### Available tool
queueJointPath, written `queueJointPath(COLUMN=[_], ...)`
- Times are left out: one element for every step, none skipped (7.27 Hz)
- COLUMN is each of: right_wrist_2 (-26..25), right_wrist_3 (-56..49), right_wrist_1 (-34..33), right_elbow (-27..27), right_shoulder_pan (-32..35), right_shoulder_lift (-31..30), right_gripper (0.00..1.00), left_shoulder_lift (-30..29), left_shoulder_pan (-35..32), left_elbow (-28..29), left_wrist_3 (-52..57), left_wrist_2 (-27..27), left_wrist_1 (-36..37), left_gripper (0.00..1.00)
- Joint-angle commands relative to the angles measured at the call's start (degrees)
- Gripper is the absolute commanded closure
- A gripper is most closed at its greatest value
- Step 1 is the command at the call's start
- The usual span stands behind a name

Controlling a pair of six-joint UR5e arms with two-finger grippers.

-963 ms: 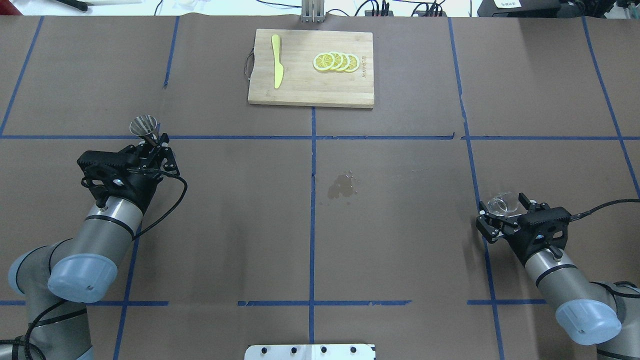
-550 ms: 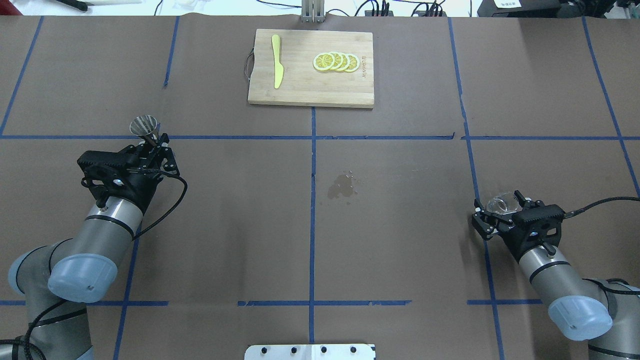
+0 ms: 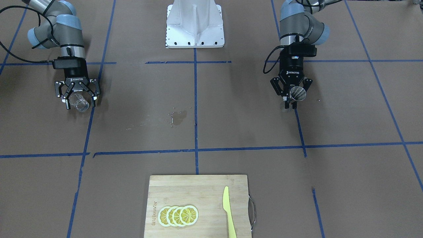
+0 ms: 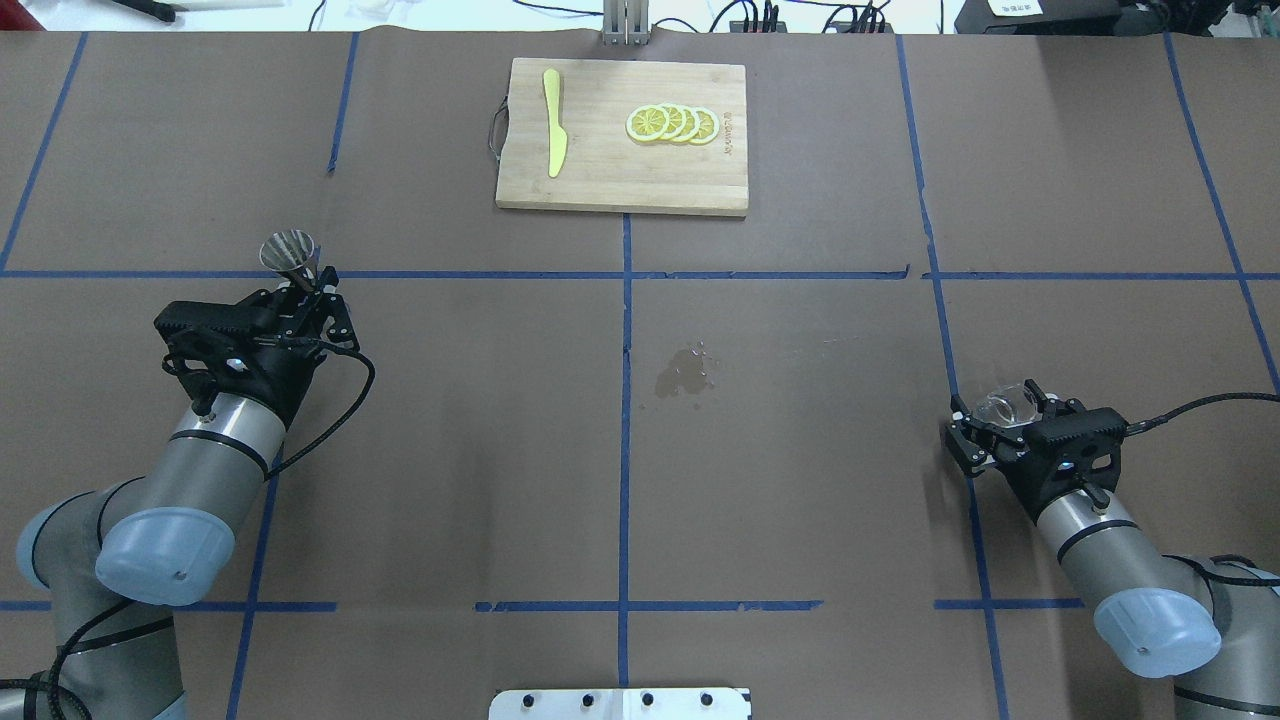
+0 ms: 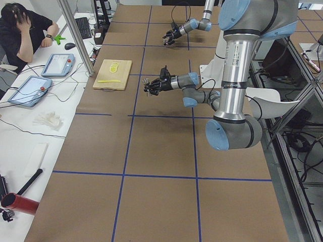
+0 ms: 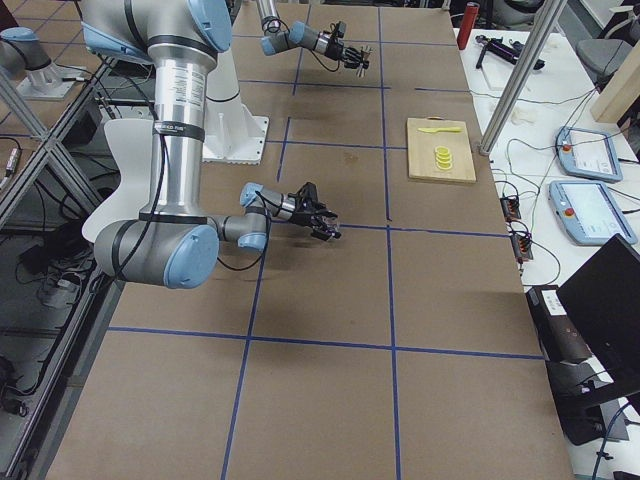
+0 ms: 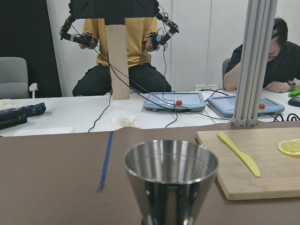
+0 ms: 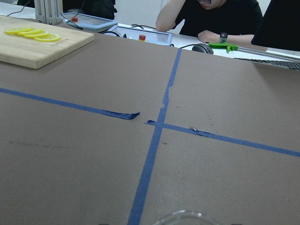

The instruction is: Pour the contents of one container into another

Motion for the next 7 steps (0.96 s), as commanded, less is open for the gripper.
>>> queueJointPath(right_wrist_2=[0.0, 0.1, 0.2, 0.3, 0.2, 2.1, 8.0], right_wrist_3=[0.0, 0.0, 0.1, 0.0, 0.0, -0.1, -4.1], right_wrist_1=[0.1, 0.1, 0.1, 0.1, 0.1, 0.8, 5.6], right_elbow=[-0.1, -0.1, -0.1, -0.2, -0.3, 0.2, 0.4], right_shoulder_pan=[0.1, 0.1, 0.1, 0.2, 0.4, 2.0, 5.4], right_shoulder_lift=[0.1, 0.0, -0.5, -0.6, -0.5, -0.4, -0.6], right_gripper=[0.14, 0.33, 0.49, 0.71, 0.90, 1.00, 1.00], left_shoulder_lift=[-0.1, -0.1, -0.2, -0.5, -0.8, -1.2, -1.3], left_shoulder_pan=[0.0, 0.0, 0.0, 0.0, 0.0, 0.0, -0.1], left_elbow=[0.0, 0.0, -0.1, -0.1, -0.1, -0.1, -0.1], left_wrist_3=[0.0, 0.0, 0.1, 0.1, -0.1, -0.1, -0.1], left_wrist_2=[0.0, 0.0, 0.0, 0.0, 0.0, 0.0, 0.0], left_wrist_1=[0.0, 0.0, 0.0, 0.0, 0.0, 0.0, 0.0], left_gripper=[1.00, 1.00, 1.00, 1.00, 1.00, 1.00, 1.00])
